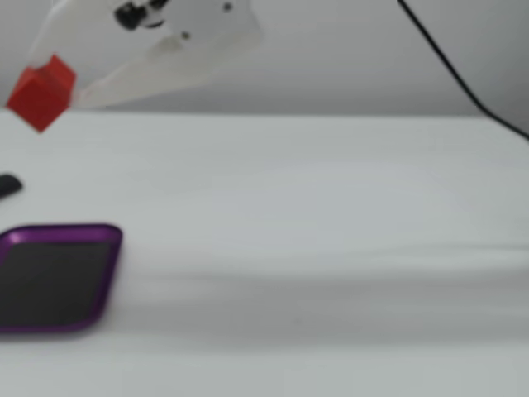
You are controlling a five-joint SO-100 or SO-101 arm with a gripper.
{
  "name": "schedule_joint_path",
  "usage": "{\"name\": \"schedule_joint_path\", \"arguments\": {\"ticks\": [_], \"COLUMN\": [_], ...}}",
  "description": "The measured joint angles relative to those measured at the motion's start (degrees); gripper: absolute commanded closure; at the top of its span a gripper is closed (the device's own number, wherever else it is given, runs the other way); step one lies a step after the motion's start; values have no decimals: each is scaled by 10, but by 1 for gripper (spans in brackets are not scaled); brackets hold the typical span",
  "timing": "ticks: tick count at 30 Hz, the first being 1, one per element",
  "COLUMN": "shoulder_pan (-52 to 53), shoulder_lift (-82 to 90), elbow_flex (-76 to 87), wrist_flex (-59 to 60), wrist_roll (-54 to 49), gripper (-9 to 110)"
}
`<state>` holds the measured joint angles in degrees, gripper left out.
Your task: Pick up the cube and place it in the box.
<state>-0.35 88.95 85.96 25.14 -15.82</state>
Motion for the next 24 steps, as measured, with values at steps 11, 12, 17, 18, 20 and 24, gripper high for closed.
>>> {"name": "schedule_joint_path", "arguments": {"ticks": [11, 12, 17, 18, 20, 24], "shoulder_pan": [0, 0, 0, 0, 0, 0], "shoulder_lift": [-195, -200, -205, -205, -205, -205], "elbow_flex": [-89, -96, -112, -112, -112, -116], "wrist_flex": [-2, 5, 29, 30, 33, 61], "wrist_roll": [1, 1, 1, 1, 1, 1], "gripper": [102, 102, 99, 98, 95, 89]}}
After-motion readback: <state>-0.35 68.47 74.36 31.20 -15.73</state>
